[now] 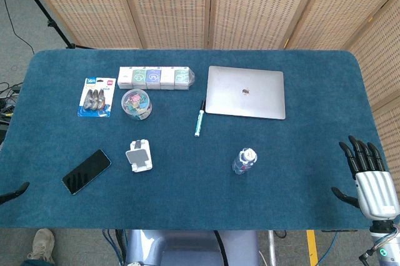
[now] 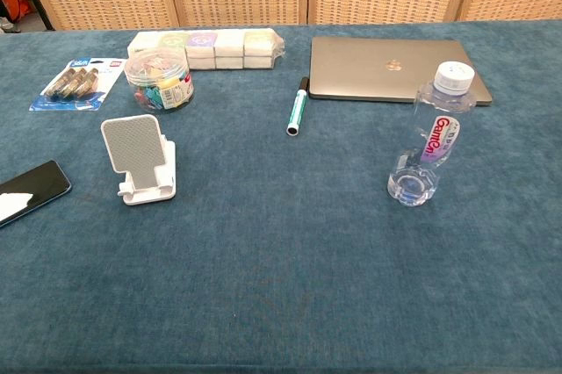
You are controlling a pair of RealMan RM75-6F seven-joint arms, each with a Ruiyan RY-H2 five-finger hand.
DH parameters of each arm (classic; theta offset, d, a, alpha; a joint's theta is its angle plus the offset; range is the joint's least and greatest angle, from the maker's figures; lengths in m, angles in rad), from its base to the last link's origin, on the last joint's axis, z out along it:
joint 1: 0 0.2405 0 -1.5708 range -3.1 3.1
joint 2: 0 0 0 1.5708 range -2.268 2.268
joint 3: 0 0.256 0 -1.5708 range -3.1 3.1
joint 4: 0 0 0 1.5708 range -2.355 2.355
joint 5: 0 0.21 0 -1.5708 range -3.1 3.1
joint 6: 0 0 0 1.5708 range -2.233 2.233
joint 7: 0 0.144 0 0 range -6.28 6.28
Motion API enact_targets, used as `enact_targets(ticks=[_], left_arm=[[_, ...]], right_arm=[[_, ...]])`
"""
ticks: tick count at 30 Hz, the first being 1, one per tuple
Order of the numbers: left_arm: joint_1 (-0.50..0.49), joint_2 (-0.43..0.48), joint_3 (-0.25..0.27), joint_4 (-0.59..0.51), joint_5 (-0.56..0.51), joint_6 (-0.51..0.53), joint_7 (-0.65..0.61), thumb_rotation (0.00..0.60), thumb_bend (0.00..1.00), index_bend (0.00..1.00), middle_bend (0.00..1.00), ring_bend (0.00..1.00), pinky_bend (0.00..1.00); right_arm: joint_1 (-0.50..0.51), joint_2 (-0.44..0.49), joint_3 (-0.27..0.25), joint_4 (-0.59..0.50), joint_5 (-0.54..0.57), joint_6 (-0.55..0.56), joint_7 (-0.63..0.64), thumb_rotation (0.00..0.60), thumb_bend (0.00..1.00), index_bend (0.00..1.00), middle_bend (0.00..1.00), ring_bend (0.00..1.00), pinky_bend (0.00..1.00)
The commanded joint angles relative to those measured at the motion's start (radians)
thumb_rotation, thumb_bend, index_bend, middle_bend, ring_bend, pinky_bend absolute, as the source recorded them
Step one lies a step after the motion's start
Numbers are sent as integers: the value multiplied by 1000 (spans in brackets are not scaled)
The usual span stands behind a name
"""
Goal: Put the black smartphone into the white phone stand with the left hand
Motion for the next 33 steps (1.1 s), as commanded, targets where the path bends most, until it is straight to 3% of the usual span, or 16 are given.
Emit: enact_targets(ticks=[1, 11, 16, 21, 29, 33], left_arm=[[2, 14, 2, -17, -14, -16, 1, 600, 0, 0, 0, 0, 0], [-16, 27, 26, -58, -26, -103, -36, 600, 0, 0, 0, 0, 0], [-63, 9, -8, -178, -234, -248, -25, 600, 0, 0, 0, 0, 0], [-155, -34, -57, -200, -427, -371, 53, 600, 0, 0, 0, 0, 0], [-270, -196, -114, -147, -617, -374, 199, 600, 0, 0, 0, 0, 0], [-292, -272, -111, -99, -645, -349, 227, 600, 0, 0, 0, 0, 0]], right_arm=[[0, 2, 0, 0, 0, 1, 6, 600, 0, 0, 0, 0, 0], [-6, 10, 4, -10, -3, 18, 26, 600, 0, 0, 0, 0, 0], [-9, 18, 4, -18, -7, 26, 38, 600, 0, 0, 0, 0, 0], [-10, 27, 1, -18, -10, 24, 61, 600, 0, 0, 0, 0, 0], [-8, 35, 3, -20, -2, 18, 81, 600, 0, 0, 0, 0, 0], [-8, 38, 4, -21, 5, 14, 89, 600, 0, 0, 0, 0, 0]])
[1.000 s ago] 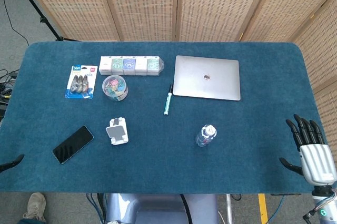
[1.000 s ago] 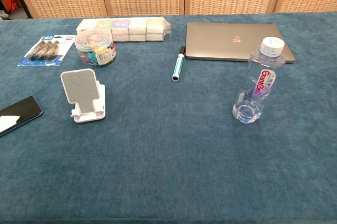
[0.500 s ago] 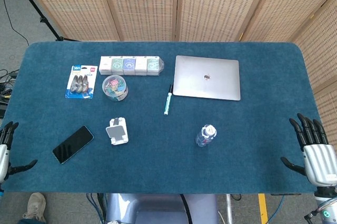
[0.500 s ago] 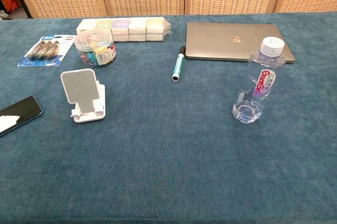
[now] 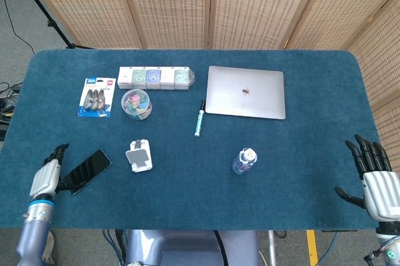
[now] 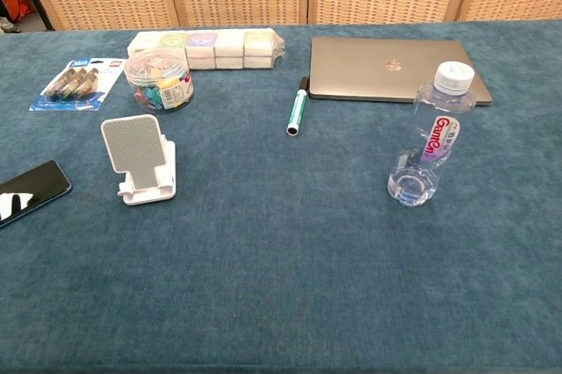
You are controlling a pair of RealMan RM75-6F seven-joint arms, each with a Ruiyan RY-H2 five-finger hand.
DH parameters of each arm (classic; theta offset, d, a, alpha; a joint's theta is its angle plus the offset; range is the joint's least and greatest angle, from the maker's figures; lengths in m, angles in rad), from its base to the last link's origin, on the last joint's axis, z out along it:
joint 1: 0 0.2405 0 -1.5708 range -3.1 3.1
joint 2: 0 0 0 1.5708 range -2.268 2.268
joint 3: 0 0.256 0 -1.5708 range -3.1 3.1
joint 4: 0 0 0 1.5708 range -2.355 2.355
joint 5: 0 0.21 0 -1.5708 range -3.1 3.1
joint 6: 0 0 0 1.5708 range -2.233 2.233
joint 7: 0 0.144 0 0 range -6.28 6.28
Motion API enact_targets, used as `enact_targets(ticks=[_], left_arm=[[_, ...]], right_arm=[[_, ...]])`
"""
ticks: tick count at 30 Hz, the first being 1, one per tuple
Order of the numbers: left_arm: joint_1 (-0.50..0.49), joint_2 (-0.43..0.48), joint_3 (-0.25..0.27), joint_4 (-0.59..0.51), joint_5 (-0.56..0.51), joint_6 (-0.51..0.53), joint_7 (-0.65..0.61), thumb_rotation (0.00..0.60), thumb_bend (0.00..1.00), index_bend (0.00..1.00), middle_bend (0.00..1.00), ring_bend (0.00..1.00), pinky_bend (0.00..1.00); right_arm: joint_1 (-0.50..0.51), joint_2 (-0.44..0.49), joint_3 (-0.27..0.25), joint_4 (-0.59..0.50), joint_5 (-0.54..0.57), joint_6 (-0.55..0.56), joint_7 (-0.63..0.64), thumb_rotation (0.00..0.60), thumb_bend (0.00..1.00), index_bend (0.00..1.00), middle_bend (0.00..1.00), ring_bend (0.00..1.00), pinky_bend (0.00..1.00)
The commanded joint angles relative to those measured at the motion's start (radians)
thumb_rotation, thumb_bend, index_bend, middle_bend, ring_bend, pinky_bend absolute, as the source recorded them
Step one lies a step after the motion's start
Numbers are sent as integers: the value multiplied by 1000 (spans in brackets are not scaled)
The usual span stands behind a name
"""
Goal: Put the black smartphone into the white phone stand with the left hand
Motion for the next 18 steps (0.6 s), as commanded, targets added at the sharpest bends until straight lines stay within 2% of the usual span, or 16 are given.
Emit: enact_targets(ticks=[1, 11, 18], left_arm=[[-37, -80, -7, 57, -41, 20, 37, 600, 0, 0, 0, 0, 0], [-53, -173, 2, 140, -45, 79, 86, 600, 0, 0, 0, 0, 0], [-49, -207, 12, 172, -52, 91, 101, 600, 0, 0, 0, 0, 0]], right_arm=[[0, 2, 1, 1, 5, -3, 5, 600, 0, 0, 0, 0, 0], [1, 2, 5, 2, 14, -6, 11, 600, 0, 0, 0, 0, 0], [0, 3, 6, 1, 17, -6, 14, 600, 0, 0, 0, 0, 0]])
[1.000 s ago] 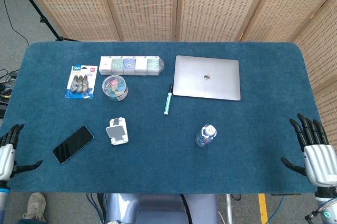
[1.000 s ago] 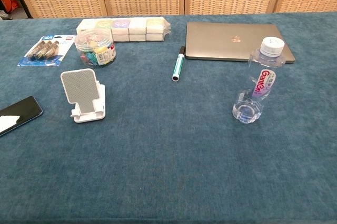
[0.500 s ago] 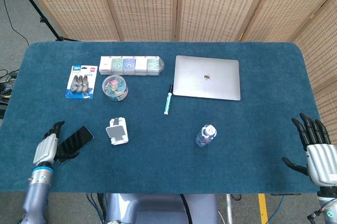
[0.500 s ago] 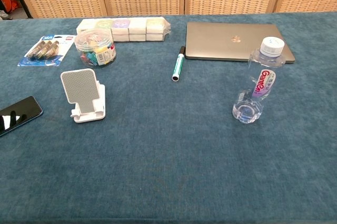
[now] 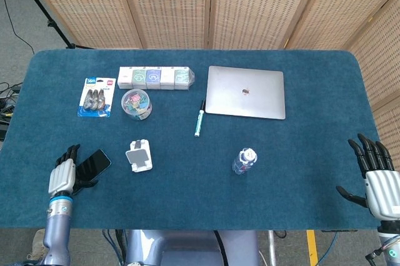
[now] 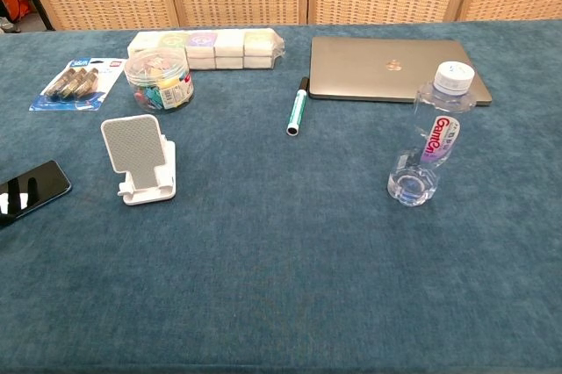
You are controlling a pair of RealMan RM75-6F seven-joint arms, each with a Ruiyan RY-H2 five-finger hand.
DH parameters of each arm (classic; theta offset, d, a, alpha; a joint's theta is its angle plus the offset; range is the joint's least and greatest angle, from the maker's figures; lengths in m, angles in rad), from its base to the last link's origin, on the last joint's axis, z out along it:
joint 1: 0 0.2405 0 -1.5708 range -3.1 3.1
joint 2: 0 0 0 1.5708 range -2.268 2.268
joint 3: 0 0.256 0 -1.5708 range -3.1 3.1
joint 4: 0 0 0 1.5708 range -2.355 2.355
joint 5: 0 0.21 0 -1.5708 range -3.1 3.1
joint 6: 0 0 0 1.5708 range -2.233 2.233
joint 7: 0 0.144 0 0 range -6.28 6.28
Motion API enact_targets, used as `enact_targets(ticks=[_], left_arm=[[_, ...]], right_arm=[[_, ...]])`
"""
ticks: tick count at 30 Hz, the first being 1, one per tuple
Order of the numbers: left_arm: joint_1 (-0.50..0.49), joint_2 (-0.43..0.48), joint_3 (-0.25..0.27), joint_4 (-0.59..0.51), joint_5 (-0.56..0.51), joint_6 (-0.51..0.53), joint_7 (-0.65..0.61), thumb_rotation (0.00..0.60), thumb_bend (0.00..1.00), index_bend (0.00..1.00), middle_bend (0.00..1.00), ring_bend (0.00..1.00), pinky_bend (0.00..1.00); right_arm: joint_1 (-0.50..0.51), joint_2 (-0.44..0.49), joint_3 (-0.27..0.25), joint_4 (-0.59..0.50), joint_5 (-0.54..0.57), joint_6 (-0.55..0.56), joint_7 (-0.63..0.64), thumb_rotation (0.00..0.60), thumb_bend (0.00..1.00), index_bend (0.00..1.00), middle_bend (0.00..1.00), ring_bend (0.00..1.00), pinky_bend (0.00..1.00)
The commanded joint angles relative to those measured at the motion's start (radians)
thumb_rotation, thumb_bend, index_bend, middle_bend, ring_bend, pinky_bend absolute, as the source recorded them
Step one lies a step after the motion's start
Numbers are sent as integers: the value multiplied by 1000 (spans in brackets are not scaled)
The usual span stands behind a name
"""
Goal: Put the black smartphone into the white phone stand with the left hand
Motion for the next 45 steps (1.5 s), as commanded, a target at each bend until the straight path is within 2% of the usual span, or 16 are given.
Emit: enact_targets(ticks=[1, 26, 39, 45], left_arm=[[2, -10, 3, 12, -3, 3, 2, 600, 0, 0, 0, 0, 0], [-9, -30, -38, 109, -46, -15, 35, 600, 0, 0, 0, 0, 0], [-50, 16, -78, 214, -76, -123, 36, 600, 0, 0, 0, 0, 0], [-54, 51, -71, 184, -79, -171, 26, 600, 0, 0, 0, 0, 0]], right_arm=[[0, 0, 0, 0, 0, 0, 1, 600, 0, 0, 0, 0, 0], [1, 1, 4, 2, 12, -7, 11, 600, 0, 0, 0, 0, 0], [3, -4, 4, 5, 20, -14, -1, 600, 0, 0, 0, 0, 0], [5, -9, 6, 7, 26, -19, -9, 600, 0, 0, 0, 0, 0]])
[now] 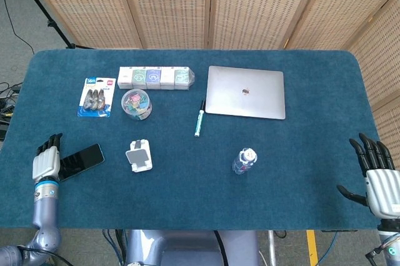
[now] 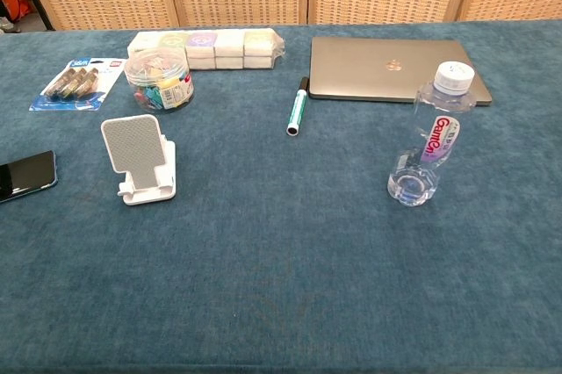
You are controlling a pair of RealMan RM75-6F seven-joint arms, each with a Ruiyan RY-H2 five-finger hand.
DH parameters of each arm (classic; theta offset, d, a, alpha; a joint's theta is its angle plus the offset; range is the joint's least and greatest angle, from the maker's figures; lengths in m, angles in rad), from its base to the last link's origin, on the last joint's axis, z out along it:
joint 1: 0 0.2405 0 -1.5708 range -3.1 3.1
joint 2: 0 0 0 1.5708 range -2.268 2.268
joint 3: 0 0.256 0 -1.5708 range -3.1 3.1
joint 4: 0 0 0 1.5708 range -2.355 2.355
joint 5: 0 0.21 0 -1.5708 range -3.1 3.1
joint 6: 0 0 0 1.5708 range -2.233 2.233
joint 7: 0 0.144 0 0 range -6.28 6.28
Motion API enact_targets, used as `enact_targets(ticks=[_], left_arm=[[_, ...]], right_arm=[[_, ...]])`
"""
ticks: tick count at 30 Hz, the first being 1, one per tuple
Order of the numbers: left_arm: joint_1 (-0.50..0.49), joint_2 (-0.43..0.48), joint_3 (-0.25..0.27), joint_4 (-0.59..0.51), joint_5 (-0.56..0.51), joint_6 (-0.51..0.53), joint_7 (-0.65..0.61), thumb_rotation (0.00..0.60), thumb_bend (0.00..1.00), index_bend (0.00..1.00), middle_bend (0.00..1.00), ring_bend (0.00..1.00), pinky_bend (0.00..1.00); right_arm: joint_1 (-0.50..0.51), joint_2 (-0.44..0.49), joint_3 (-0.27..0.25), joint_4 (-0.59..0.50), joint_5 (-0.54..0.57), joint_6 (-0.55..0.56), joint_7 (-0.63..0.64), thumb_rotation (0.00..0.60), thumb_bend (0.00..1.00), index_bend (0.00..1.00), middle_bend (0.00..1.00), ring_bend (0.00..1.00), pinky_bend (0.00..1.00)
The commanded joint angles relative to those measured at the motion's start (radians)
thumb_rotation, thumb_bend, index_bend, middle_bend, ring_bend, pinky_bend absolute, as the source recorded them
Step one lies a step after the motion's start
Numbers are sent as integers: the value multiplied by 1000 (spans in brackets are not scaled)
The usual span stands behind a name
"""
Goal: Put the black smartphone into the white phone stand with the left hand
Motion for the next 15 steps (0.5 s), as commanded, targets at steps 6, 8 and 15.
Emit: enact_targets(ticks=[6, 8, 15], left_arm=[[9, 58, 44, -78, 15, -61, -16, 600, 0, 0, 0, 0, 0], [17, 66, 51, -92, 36, -58, -35, 600, 0, 0, 0, 0, 0], [5, 43, 61, -60, 81, -49, -52, 600, 0, 0, 0, 0, 11]], right_arm=[[0, 1, 1, -1, 1, 1, 2, 600, 0, 0, 0, 0, 0], [0, 2, 1, -1, 2, 1, 5, 600, 0, 0, 0, 0, 0], [-1, 5, 0, -4, -3, 3, 12, 600, 0, 0, 0, 0, 0]])
